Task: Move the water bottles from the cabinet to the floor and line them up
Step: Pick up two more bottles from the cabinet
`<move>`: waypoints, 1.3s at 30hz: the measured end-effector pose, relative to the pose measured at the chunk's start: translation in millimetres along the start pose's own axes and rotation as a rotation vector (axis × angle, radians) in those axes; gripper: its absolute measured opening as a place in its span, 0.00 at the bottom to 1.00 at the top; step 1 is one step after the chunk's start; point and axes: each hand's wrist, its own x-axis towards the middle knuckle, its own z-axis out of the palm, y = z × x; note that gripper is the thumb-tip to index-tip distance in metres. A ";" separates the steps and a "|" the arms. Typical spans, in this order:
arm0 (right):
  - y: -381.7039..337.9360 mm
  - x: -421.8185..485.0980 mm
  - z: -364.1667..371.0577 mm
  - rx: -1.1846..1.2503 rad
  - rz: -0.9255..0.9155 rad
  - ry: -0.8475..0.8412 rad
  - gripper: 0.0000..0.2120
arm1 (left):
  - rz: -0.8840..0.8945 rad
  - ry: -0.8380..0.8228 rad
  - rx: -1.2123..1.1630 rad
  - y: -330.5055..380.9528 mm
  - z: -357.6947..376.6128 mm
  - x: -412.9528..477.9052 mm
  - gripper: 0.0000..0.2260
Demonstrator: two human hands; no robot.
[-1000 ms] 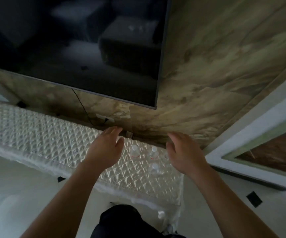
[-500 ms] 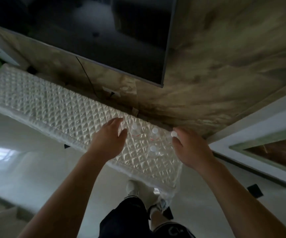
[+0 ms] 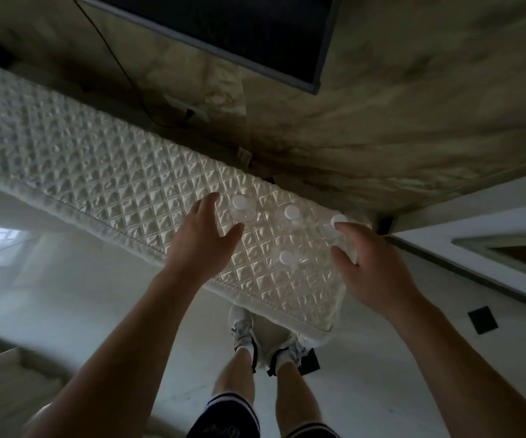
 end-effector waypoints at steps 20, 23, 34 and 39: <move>128.5 86.3 126.5 0.265 0.182 0.242 0.33 | -0.181 0.289 -0.308 -63.8 182.1 103.7 0.31; 129.7 96.3 141.1 0.309 0.165 0.308 0.30 | -0.136 0.360 -0.329 -66.2 189.3 109.6 0.29; 131.4 102.1 154.5 0.360 0.193 0.449 0.27 | -0.078 0.417 -0.323 -71.2 181.6 113.1 0.26; 119.3 96.2 141.0 0.348 0.180 0.438 0.27 | -0.055 0.390 -0.293 -67.6 157.9 105.4 0.28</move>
